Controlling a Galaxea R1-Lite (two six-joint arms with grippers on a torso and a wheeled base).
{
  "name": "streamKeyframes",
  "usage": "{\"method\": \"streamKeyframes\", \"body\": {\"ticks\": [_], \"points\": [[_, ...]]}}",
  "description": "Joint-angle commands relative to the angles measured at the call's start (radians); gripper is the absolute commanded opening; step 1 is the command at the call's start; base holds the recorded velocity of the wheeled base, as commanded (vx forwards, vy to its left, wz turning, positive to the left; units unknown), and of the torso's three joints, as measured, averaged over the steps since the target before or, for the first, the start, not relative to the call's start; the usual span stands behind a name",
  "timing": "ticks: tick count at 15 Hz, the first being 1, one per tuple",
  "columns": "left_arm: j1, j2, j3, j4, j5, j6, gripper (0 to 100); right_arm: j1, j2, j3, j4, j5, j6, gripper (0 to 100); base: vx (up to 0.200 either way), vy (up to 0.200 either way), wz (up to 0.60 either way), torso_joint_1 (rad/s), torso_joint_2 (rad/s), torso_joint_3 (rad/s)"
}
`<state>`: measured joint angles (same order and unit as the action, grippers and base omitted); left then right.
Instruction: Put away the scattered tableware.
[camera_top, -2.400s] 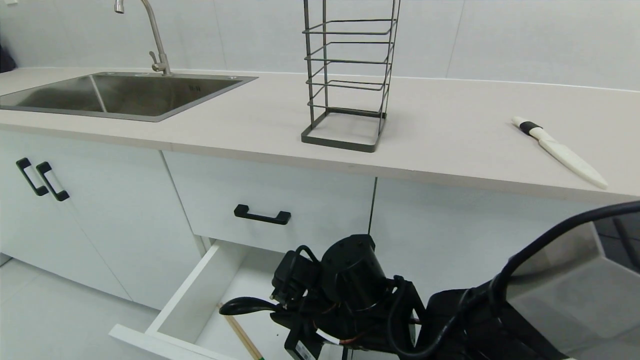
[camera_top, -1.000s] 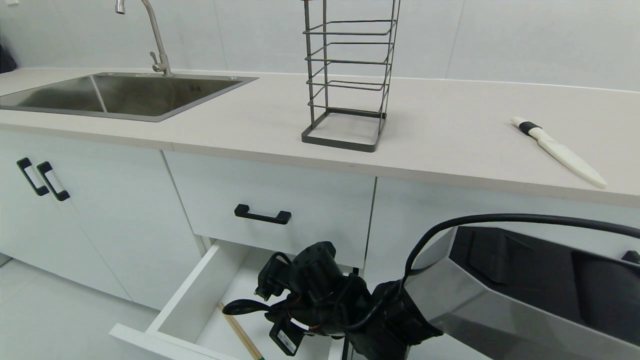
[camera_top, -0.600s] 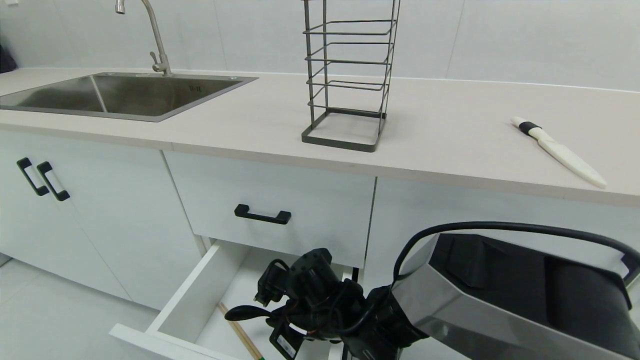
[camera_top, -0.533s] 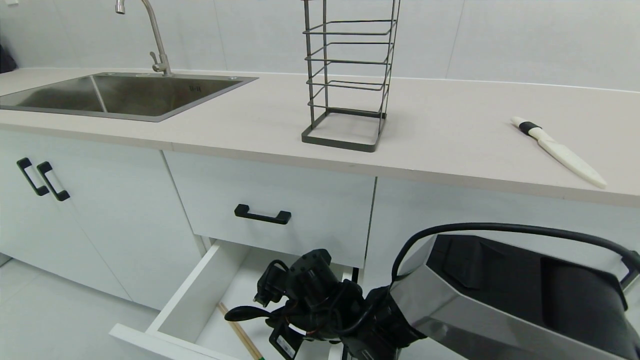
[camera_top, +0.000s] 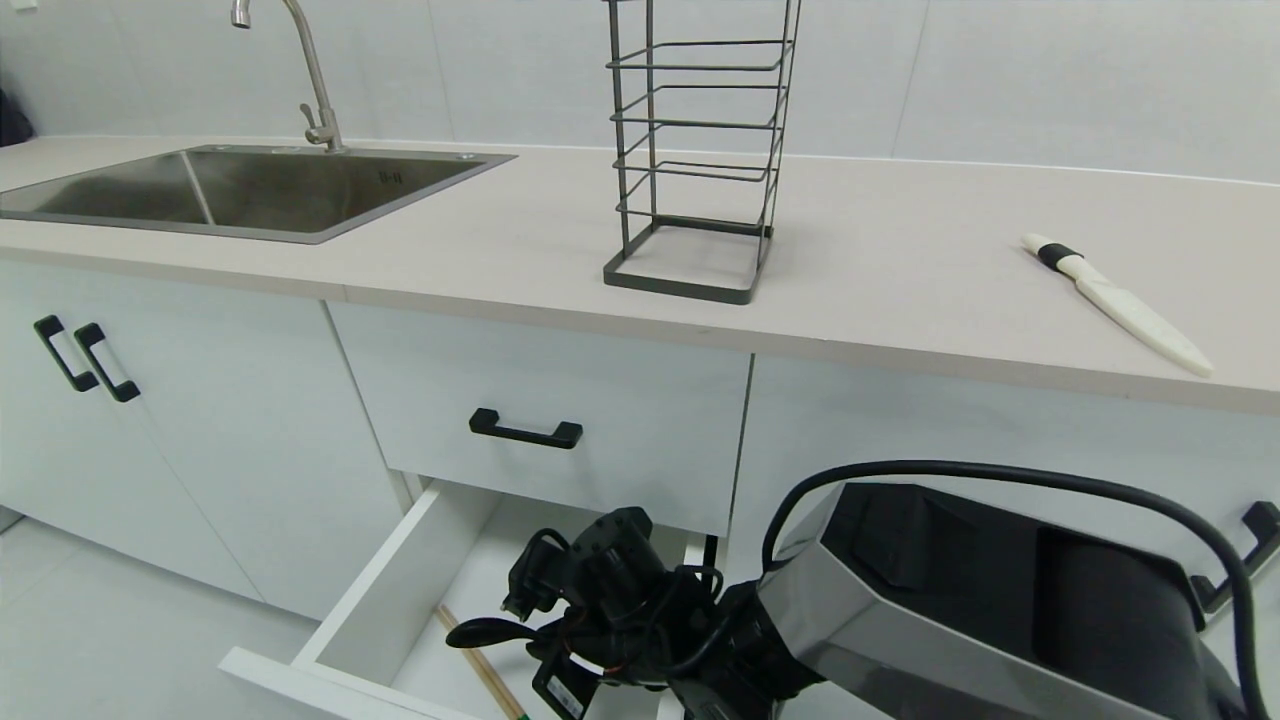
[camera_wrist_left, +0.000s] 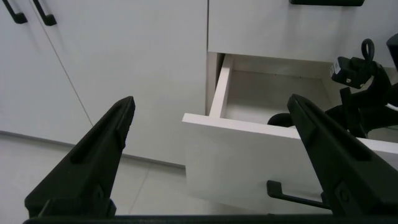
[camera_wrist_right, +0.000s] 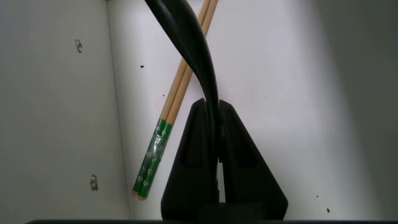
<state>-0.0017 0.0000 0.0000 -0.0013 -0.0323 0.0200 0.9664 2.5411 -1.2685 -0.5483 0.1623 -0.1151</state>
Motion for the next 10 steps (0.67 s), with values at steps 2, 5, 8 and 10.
{"method": "streamKeyframes", "body": {"ticks": [2,5,8,10], "points": [[0.0,0.0,0.0,0.0,0.0,0.0,100,0.0,0.021,-0.015,0.002,0.002,0.0,0,0.0,0.0,0.0,0.0,0.0,0.0],[0.0,0.0,0.0,0.0,0.0,0.0,100,0.0,0.034,-0.028,0.001,0.003,0.0,0,0.0,0.0,0.0,0.0,0.0,0.0],[0.0,0.0,0.0,0.0,0.0,0.0,100,0.0,0.045,-0.032,0.002,0.006,-0.001,0,0.0,0.0,0.0,0.0,0.0,0.0],[0.0,0.0,0.0,0.0,0.0,0.0,100,0.0,0.047,-0.032,0.005,0.019,-0.001,0,0.0,0.0,0.0,0.0,0.0,0.0]]}}
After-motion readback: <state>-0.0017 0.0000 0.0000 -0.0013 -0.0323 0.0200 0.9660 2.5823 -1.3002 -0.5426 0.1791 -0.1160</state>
